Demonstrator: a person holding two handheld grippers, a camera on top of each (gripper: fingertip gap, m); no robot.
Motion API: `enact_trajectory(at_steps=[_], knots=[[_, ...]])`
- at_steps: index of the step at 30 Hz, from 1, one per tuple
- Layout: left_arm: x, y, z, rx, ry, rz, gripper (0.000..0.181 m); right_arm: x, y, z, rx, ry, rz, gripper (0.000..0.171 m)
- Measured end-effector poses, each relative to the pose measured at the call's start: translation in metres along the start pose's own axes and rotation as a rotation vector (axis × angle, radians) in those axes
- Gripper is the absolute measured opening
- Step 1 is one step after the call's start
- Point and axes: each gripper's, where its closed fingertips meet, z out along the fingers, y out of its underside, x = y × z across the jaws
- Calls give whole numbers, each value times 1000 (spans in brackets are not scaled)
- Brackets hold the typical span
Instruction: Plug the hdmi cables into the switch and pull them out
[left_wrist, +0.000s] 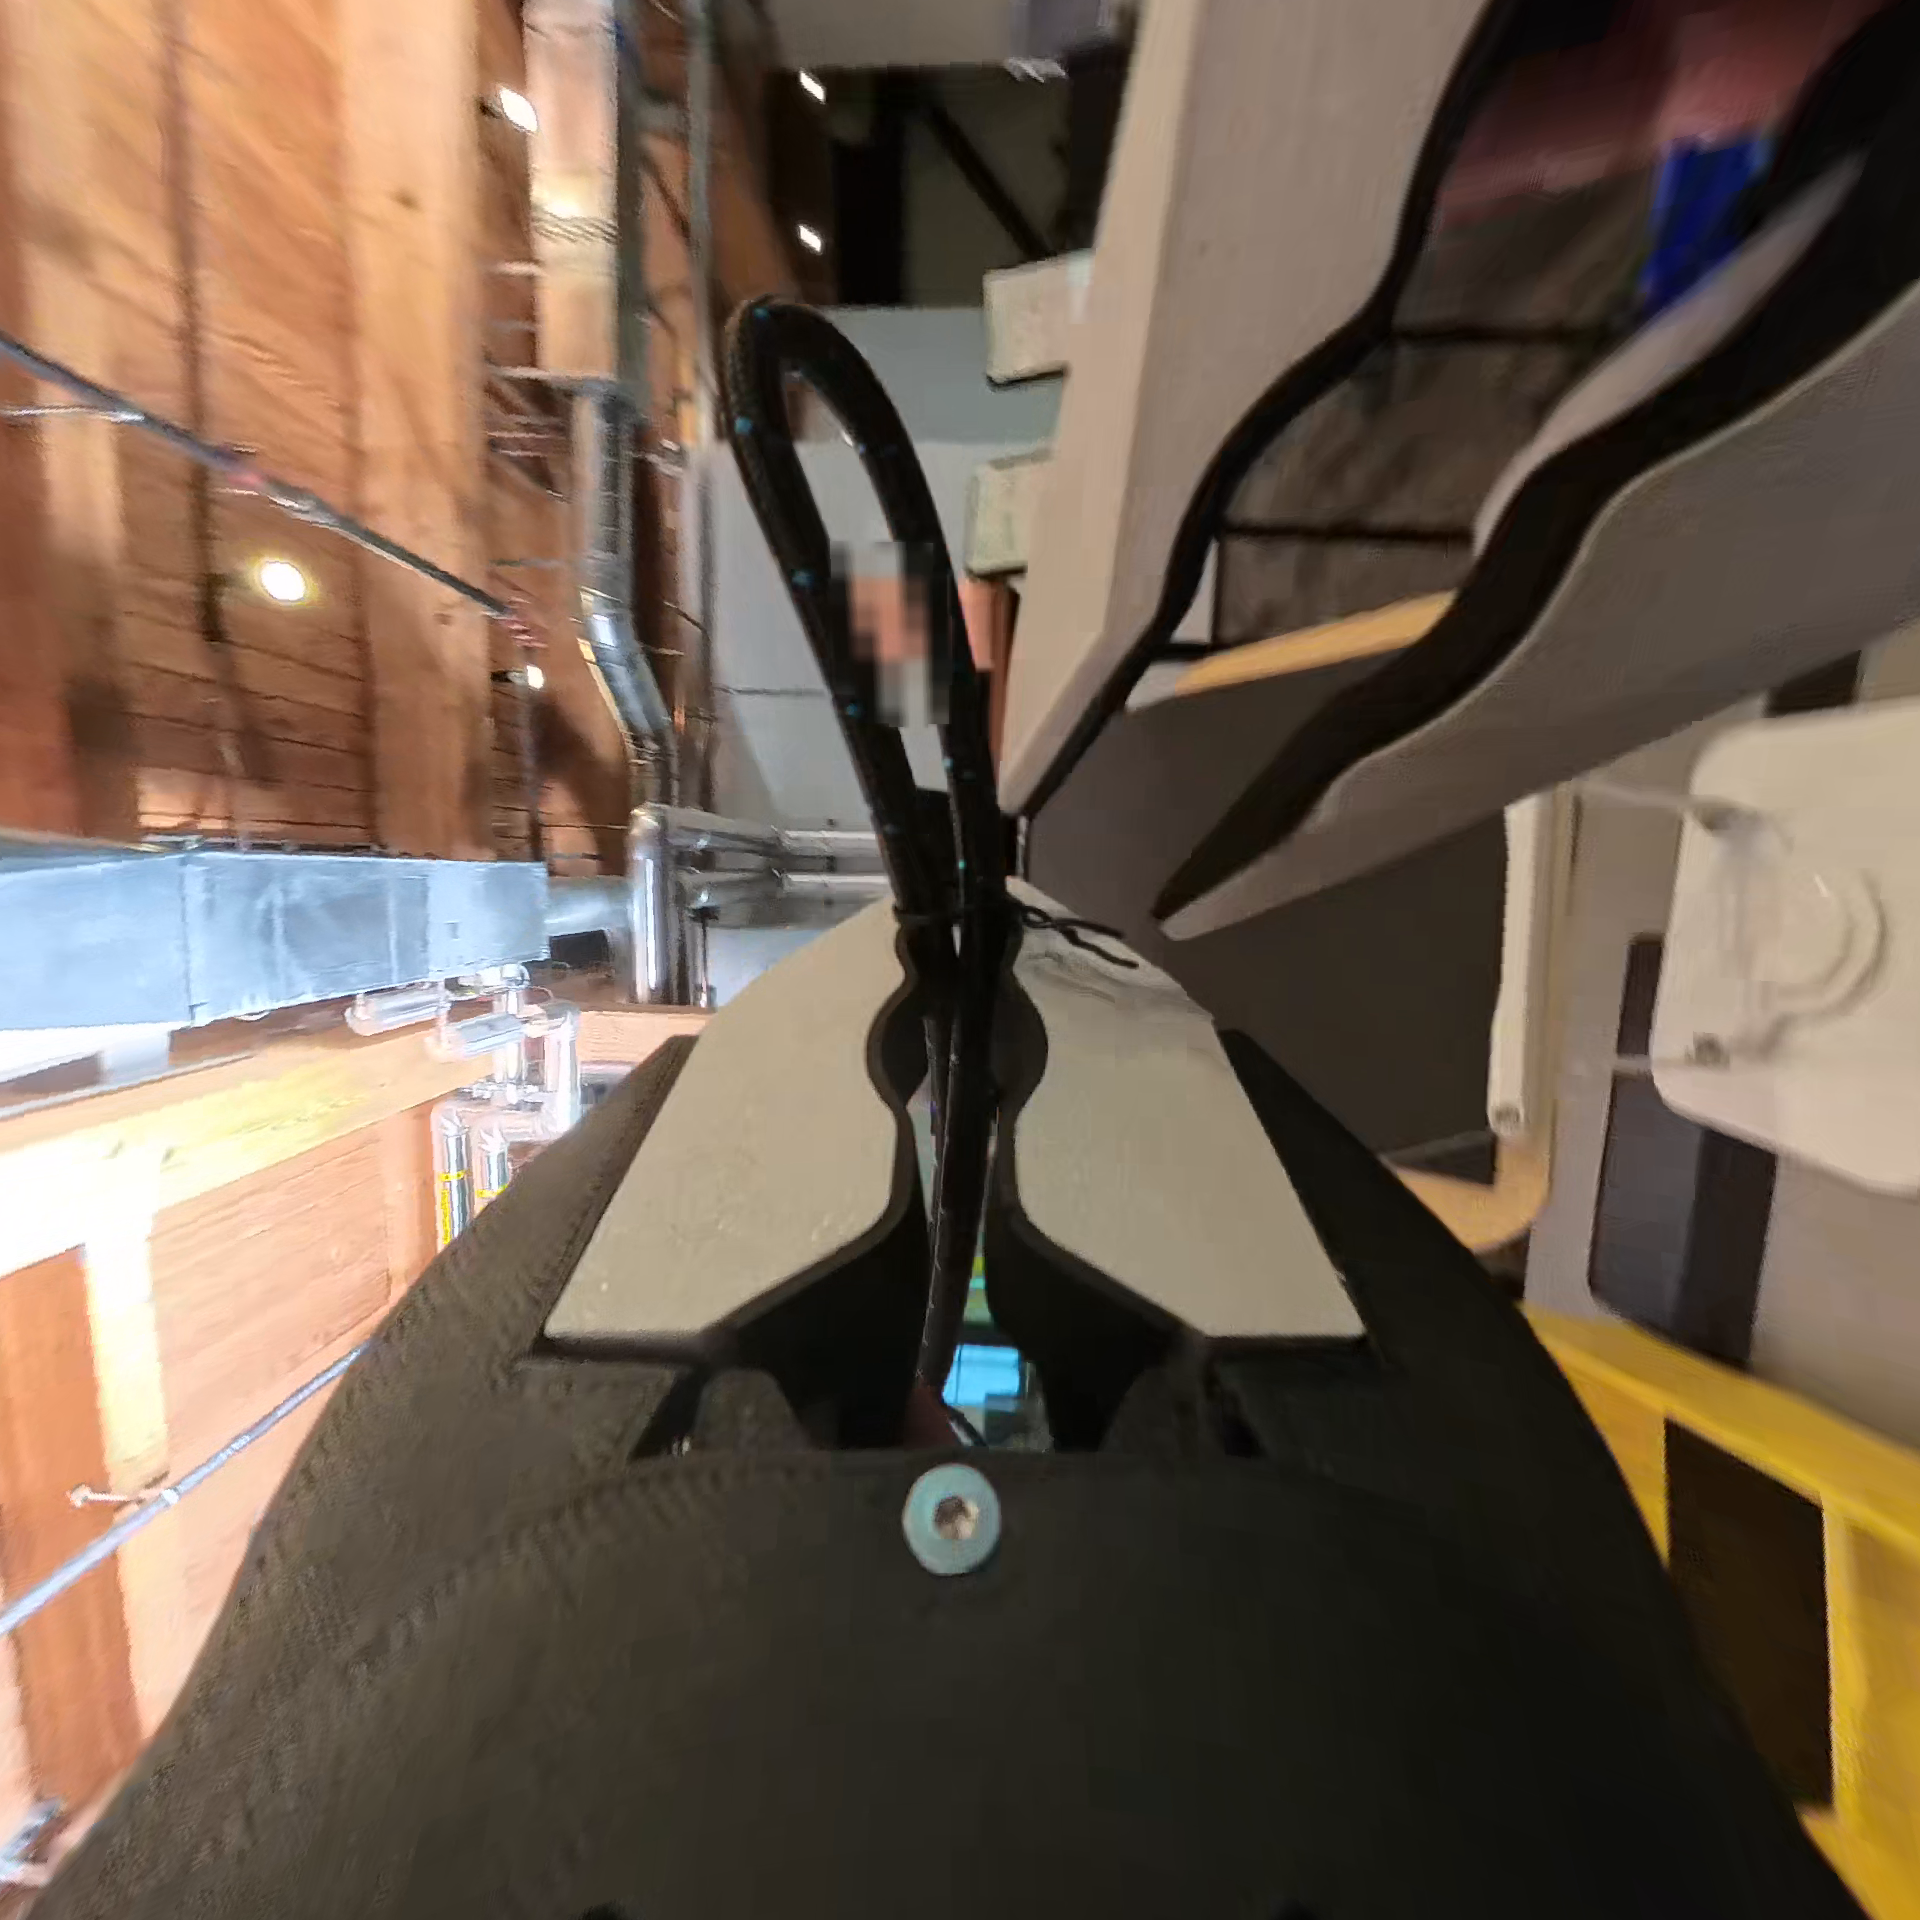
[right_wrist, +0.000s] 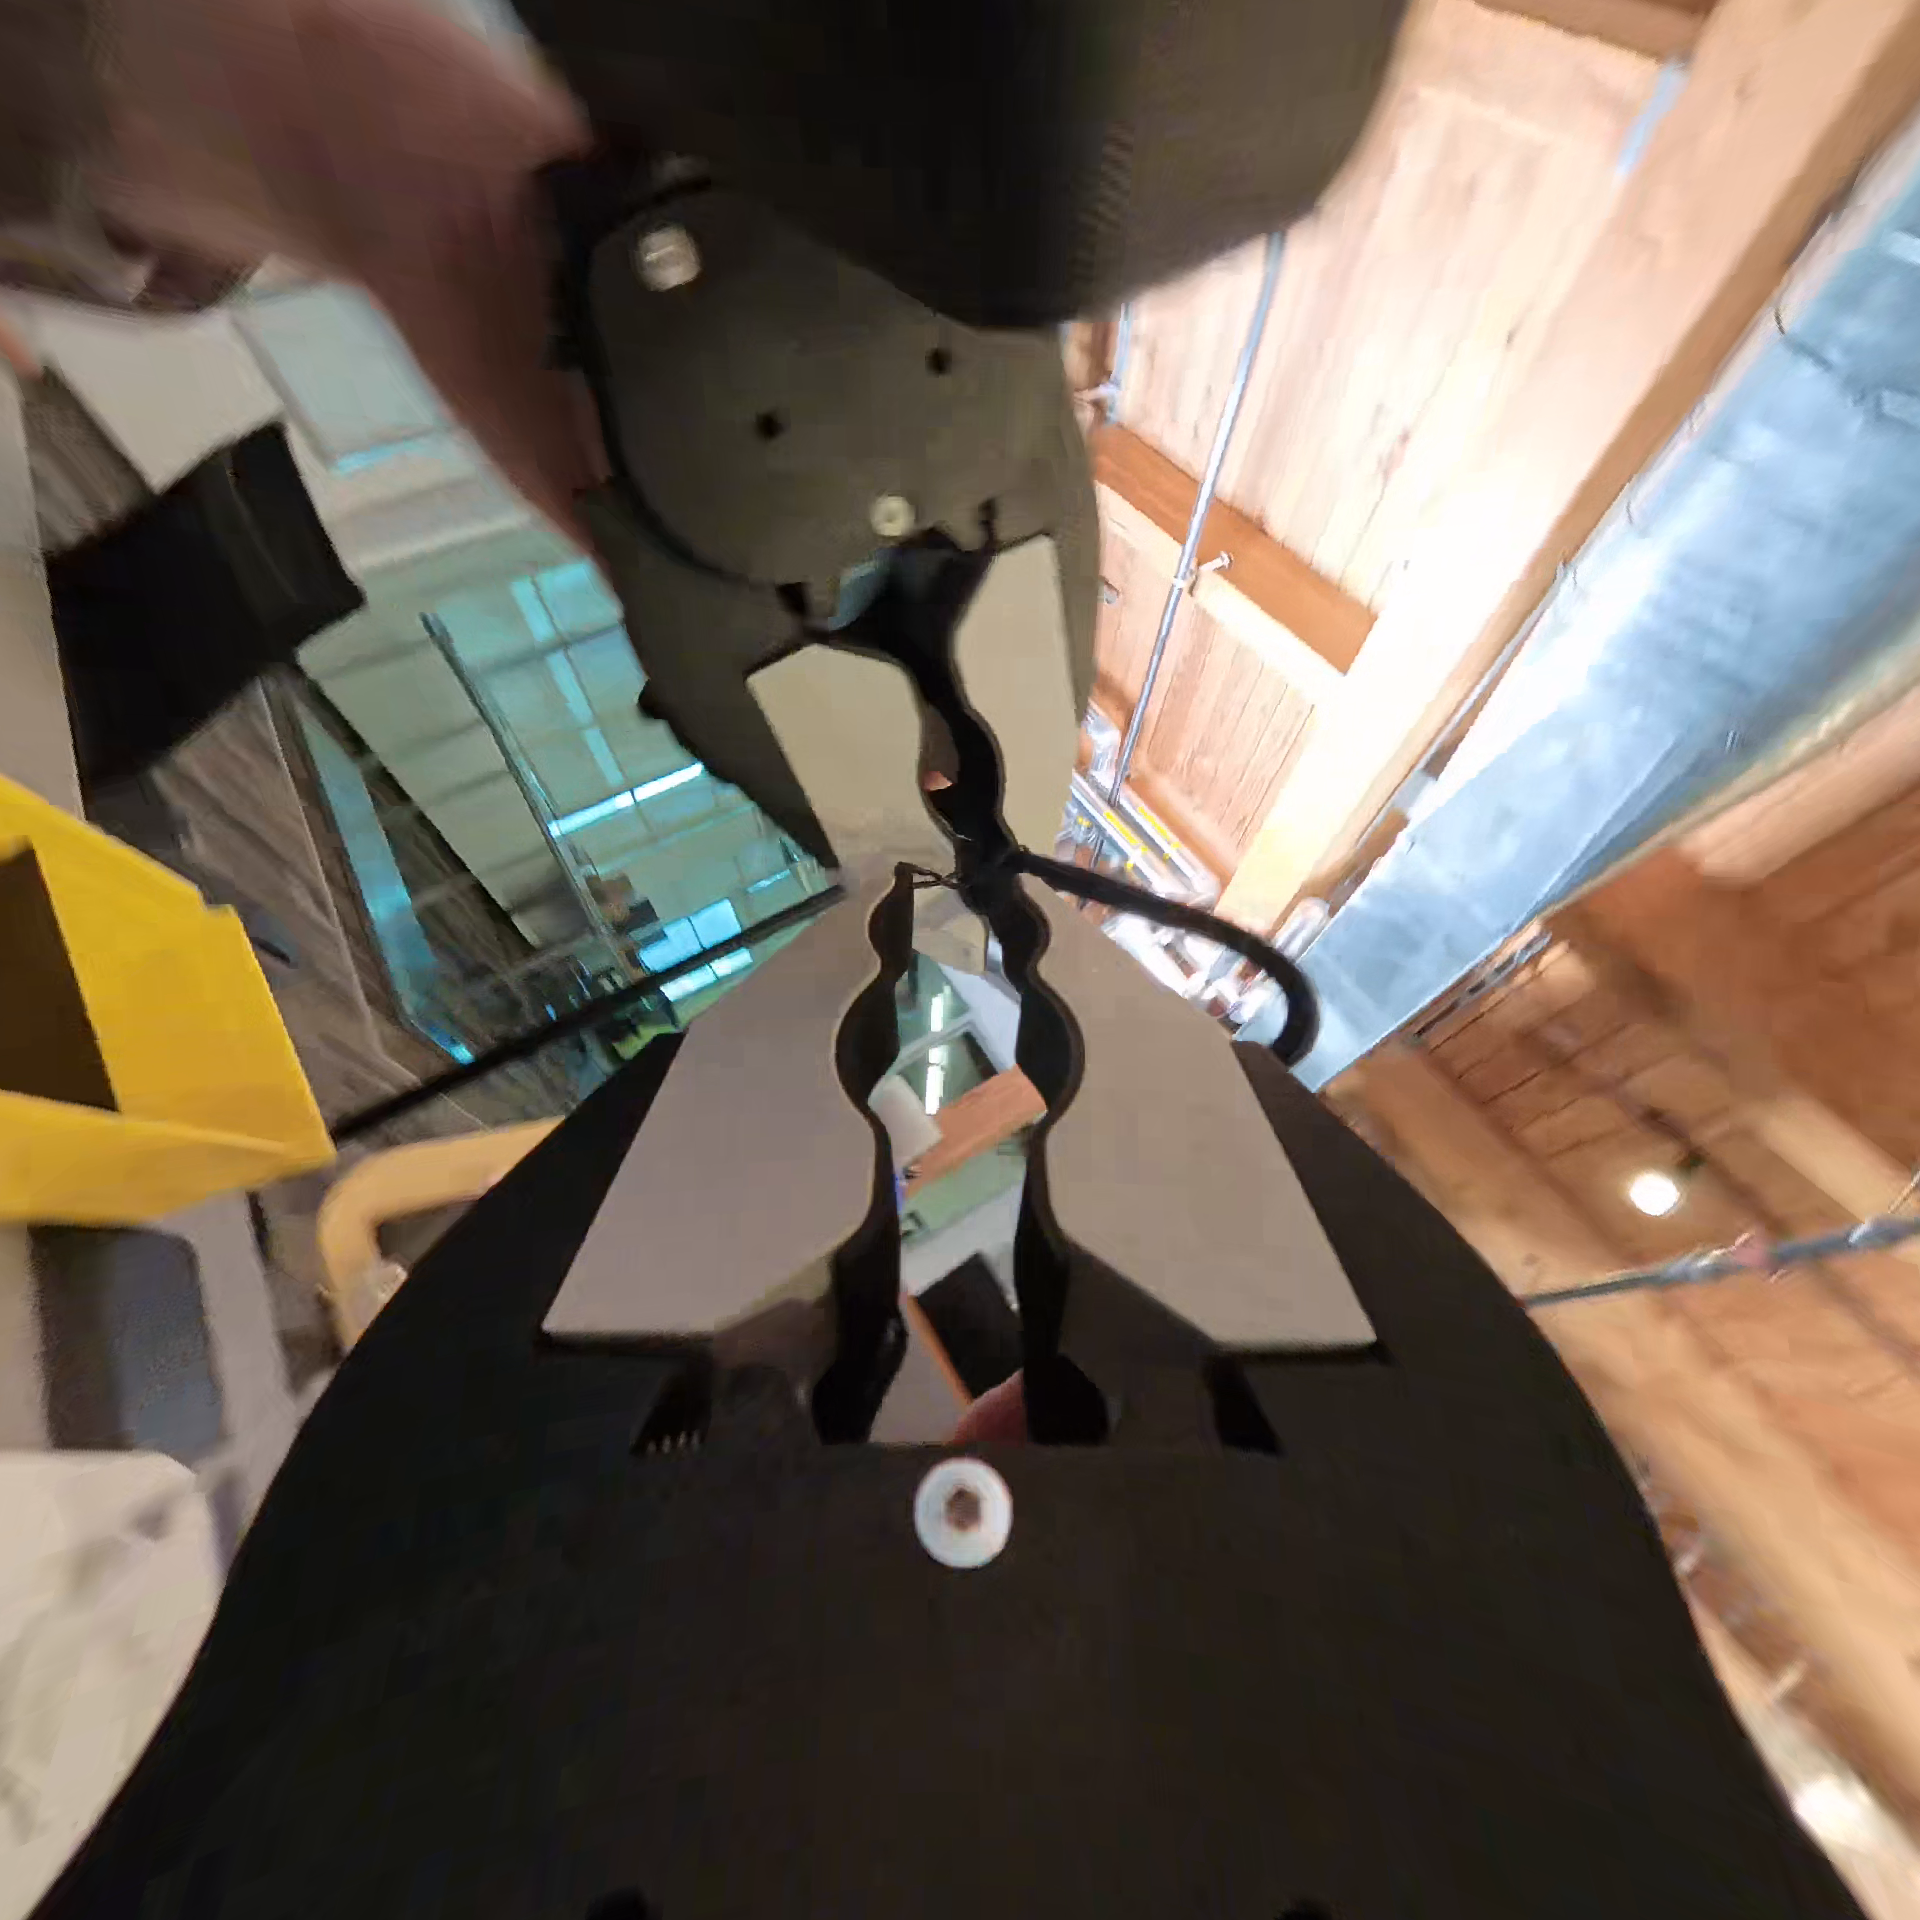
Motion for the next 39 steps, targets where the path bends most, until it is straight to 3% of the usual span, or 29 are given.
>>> enact_trajectory(at_steps=[6, 16, 27, 36, 38, 39], knots=[[0, 4, -5, -101, 157, 150, 6, -8, 3, 3, -19, -74, -410, 18], [12, -5, -12, -146, 320, 146, 6, -10, 1, 3, 9, -86, -675, 19], [10, -7, -7, -170, 307, 132, 7, -4, 8, 5, -20, -45, -671, 0], [14, -11, -8, -127, 327, 89, 6, -3, -1, 0, 24, -51, -578, 0], [14, -9, -8, -140, 323, 97, 7, -3, 0, -1, 17, -63, -577, 27], [13, -8, -8, -141, 319, 98, 7, -3, 3, 0, 0, -71, -588, 29]])
